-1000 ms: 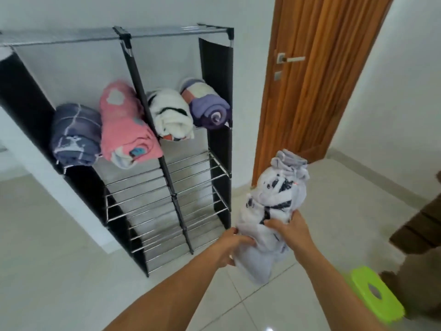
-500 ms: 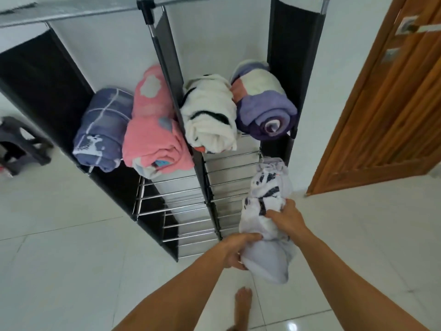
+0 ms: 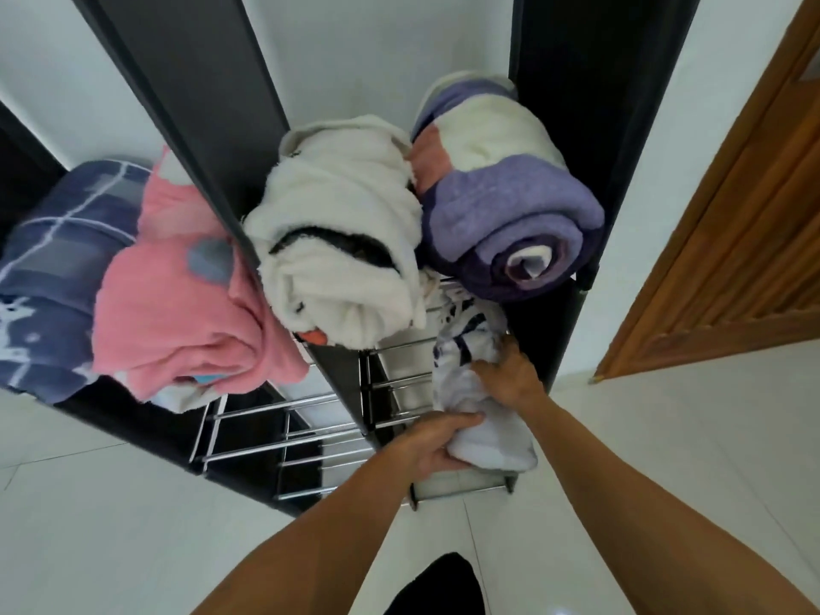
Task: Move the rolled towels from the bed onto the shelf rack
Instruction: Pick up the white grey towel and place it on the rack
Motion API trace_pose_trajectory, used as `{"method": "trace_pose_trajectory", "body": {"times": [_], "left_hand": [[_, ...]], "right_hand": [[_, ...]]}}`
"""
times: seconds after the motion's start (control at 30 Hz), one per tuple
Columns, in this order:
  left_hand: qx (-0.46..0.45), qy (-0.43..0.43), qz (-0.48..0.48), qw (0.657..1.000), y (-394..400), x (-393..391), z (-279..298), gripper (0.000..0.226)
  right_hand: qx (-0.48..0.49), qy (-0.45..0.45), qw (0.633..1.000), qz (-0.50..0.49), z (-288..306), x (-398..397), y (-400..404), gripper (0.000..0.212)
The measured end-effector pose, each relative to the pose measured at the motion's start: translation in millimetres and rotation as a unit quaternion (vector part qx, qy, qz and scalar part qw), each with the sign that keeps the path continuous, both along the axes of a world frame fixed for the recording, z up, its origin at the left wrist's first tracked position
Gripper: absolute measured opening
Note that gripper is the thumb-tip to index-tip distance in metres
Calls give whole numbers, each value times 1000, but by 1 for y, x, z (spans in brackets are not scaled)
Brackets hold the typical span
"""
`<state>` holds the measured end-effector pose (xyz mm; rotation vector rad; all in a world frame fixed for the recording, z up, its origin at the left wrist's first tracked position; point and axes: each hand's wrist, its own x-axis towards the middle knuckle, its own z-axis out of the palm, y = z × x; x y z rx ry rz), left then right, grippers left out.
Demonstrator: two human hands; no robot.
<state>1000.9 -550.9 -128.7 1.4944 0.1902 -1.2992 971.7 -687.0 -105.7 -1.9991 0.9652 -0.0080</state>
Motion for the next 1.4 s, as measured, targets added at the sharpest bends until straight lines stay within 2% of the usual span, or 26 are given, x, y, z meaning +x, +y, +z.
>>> {"method": "trace_pose_trajectory", "body": {"times": [0.13, 0.33, 0.37, 0.5, 0.63, 0.7, 0.8, 0.97, 1.07, 1.17, 1.3, 1.4], "left_hand": [[4, -2, -21, 1000, -6, 4, -10, 34], [-3, -25, 17, 1000, -16, 4, -19, 62], [-10, -32, 17, 999, -20, 4, -20, 62], [-44, -54, 50, 996, -36, 1, -11, 34], [-33, -55, 87, 994, -44, 16, -7, 38], [-18, -48, 60, 997, -47, 18, -4, 43], [8, -64, 12, 998, -41, 9, 2, 31], [85, -102, -24, 991, -17, -18, 10, 48], [128, -186, -74, 971, -7, -36, 22, 62], [142, -226, -141, 953, -2, -65, 28, 73], [140, -257, -255, 922, 0, -135, 41, 62], [119, -301, -358, 876, -8, -195, 45, 59]], "right_hand": [[-18, 30, 999, 15, -14, -5, 2, 78], [-17, 15, 1000, -13, -17, 0, -1, 78], [-32, 13, 999, -19, -16, 1, -1, 78], [-79, -6, 996, -29, -2, 7, -6, 76], [-89, 44, 995, 2, 4, 6, -3, 72], [-85, 68, 994, 21, 0, -2, 2, 68], [-79, 84, 993, 36, -2, -17, 6, 63], [-5, 64, 998, 13, 7, -53, 8, 59], [24, 54, 998, -17, 15, -89, 10, 55], [44, 79, 994, -61, 17, -140, 15, 56], [124, 87, 979, -136, 15, -237, 34, 59], [201, 70, 953, -217, 13, -318, 57, 56]]}}
